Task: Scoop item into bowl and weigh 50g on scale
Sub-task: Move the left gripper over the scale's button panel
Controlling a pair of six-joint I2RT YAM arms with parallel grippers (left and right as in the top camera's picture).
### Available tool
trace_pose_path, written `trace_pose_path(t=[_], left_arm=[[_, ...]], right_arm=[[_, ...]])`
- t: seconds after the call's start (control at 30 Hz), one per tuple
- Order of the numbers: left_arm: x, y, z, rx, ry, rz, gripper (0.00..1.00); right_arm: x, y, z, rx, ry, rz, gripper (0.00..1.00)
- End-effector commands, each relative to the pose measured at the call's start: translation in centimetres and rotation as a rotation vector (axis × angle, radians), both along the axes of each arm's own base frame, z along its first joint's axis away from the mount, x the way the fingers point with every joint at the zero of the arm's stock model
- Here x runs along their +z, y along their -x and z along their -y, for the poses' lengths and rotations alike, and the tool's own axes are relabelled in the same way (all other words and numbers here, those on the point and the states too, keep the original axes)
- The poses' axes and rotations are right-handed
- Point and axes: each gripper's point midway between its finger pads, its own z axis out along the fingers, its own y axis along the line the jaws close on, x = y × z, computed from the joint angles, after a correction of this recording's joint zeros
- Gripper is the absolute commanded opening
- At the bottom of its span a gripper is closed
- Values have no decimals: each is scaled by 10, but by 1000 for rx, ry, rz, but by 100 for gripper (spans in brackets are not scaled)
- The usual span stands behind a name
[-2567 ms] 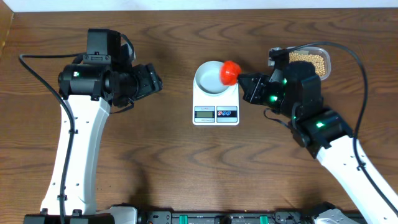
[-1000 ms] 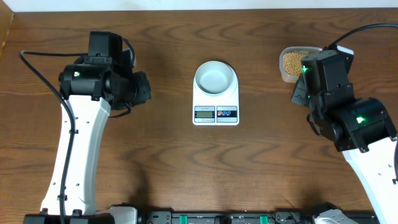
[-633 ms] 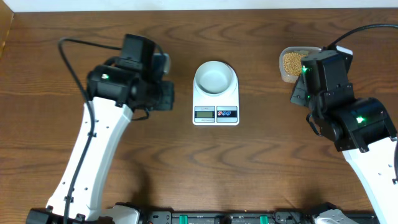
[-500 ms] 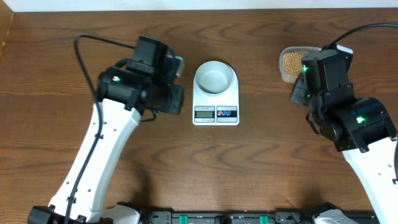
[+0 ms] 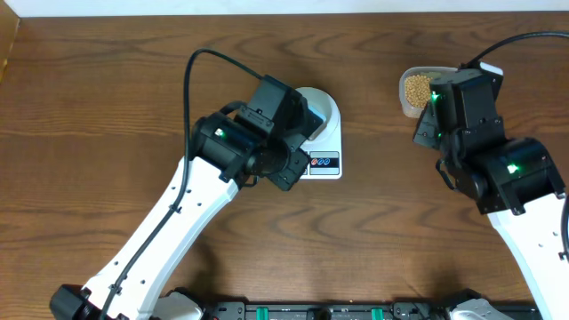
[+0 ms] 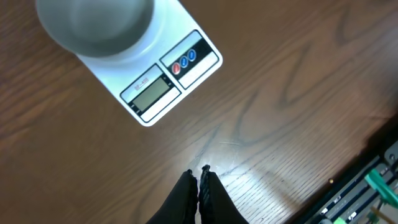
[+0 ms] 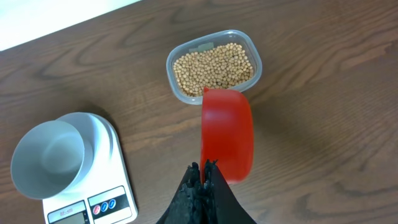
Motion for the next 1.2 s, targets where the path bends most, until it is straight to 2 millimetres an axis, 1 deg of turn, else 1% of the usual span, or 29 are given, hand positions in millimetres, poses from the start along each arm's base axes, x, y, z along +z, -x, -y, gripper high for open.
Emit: trace_pose_path(t=[0.0,0.2,0.37,0.53,0.73,0.9,1.03,1.17], left_arm=[[-18,0,5,-52,-46,-25,7],[-47,1,19,-144,-104,-76,7],[-68,-2,32,-166,-123,-102,7],[-88,-8,38,-155,-138,-134,8],[-113,-19,51,-160,-143,-140,7],[-127,-25,62,-162,-139,-137,7],[-136,-30,67,-164,-136,-132,7],[-147,-41,71,-158,-141,-104,7]], right_arm=[[7,-3,4,-25,-10,21,1],[6,-3,4,-25,-9,19,1],[6,-4,3,-25,-9,20,1],[5,-5,3,-25,-8,17,1],[1,-11,1,-25,-7,13,1],[-5,-14,0,-25,1,-7,1],[-8,-15,-1,-25,4,-14,1],[-8,-15,-1,-25,4,-13,1]])
